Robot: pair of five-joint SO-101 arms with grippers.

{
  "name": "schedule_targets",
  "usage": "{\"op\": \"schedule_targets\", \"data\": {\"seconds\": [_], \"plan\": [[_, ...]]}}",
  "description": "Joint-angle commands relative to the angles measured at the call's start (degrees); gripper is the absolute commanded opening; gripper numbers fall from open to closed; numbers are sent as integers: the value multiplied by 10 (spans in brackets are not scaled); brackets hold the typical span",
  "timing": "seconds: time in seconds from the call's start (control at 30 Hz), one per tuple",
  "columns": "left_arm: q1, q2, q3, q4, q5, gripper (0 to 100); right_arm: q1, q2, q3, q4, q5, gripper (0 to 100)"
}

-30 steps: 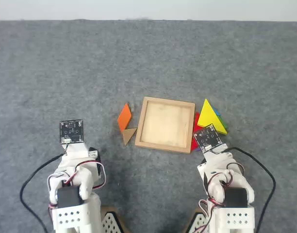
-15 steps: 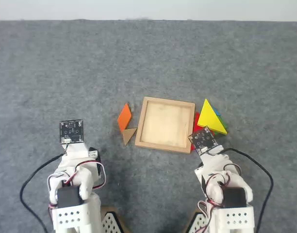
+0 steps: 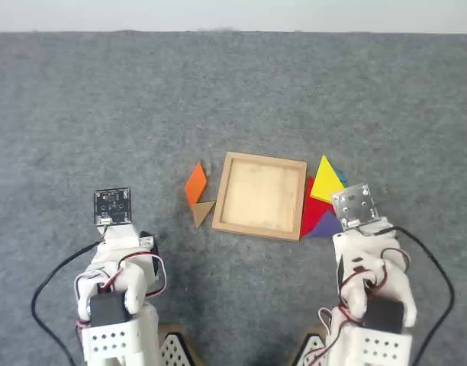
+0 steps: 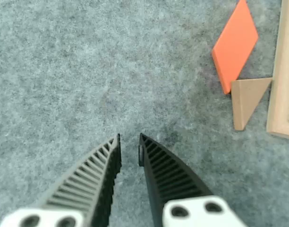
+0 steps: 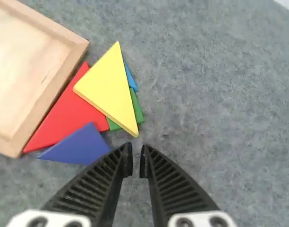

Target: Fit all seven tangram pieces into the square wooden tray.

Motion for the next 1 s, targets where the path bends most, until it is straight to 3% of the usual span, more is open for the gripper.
{"op": "schedule_targets", "data": {"seconds": [0.0, 0.27, 0.47, 0.67, 0.97], "plan": [[-2, -11, -7, 3, 5, 57, -29, 175, -144, 3, 8, 46], [-2, -11, -7, 3, 5, 57, -95, 671, -447, 4, 8, 58], [-2, -11, -7, 3, 5, 57, -122, 947, -593, 3, 6, 271], [-2, -11, -7, 3, 5, 57, -135, 1004, -624, -25, -20, 362], [-2, -11, -7, 3, 5, 57, -167, 1010, -634, -33, -93, 374]]}}
